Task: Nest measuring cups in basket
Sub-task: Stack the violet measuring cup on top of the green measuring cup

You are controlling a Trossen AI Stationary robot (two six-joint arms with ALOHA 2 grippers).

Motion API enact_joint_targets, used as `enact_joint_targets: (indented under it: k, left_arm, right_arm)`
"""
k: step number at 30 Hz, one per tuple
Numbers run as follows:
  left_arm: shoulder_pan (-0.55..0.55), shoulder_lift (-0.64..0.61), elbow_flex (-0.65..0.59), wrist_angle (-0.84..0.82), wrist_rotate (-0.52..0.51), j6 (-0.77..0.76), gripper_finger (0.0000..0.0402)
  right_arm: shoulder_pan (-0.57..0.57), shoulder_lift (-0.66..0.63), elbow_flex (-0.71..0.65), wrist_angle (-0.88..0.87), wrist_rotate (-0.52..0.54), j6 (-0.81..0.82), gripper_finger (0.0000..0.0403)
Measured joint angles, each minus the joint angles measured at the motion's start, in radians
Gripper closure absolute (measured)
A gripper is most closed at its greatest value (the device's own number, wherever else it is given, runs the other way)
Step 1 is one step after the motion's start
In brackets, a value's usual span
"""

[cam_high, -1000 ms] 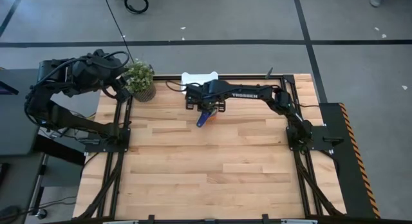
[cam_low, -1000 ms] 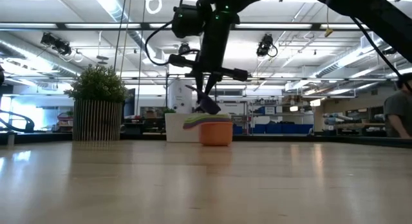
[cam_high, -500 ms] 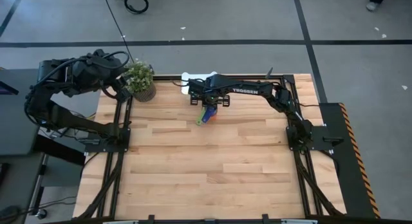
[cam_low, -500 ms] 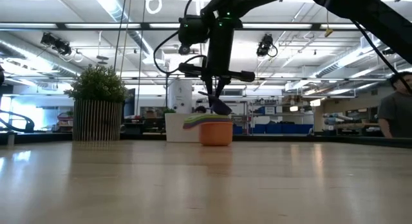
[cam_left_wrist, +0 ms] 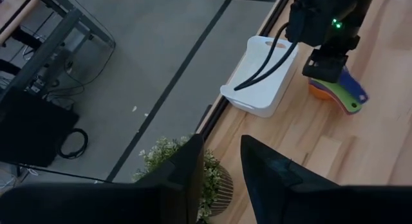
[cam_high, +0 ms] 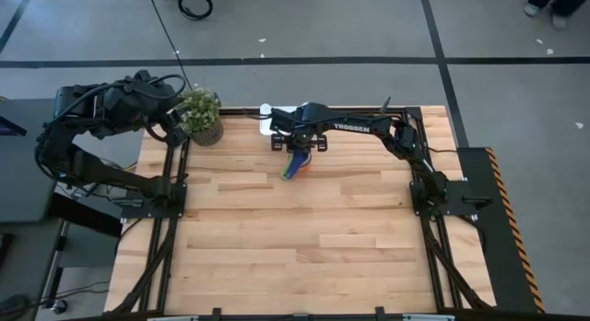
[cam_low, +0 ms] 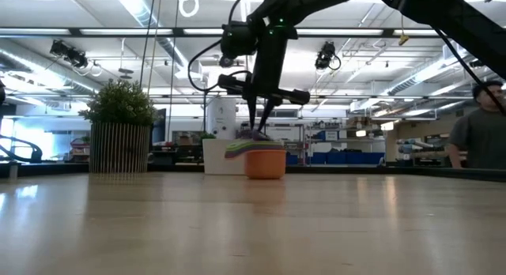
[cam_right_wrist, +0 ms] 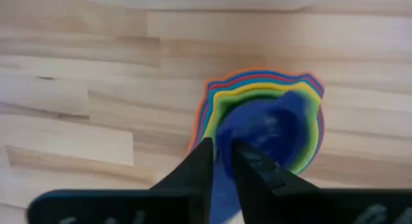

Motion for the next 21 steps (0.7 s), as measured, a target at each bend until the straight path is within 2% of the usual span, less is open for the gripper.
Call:
enact_joint_targets:
  k: [4,9,14,21]
  left_arm:
    - [0.0,0.0,0.0,0.0,0.0,0.018,0.029]
    - [0.0,0.0,0.0,0.0,0.0,0.018,0.029]
    - [0.0,0.0,0.0,0.0,0.0,0.014,0.029]
    - [0.0,0.0,0.0,0.0,0.066,-0.008,0.029]
  right_arm:
    - [-0.007,0.0,0.0,0.0,-0.007,-0.006,0.0321]
    - [-0.018,0.0,0.0,0.003,-0.034,-0.033,0.0318]
    - [-0.027,-0.017,-0.001,0.01,-0.126,-0.127,0.0326]
    - [-0.002,-0.092,-0.001,0.001,-0.165,-0.283,0.0356]
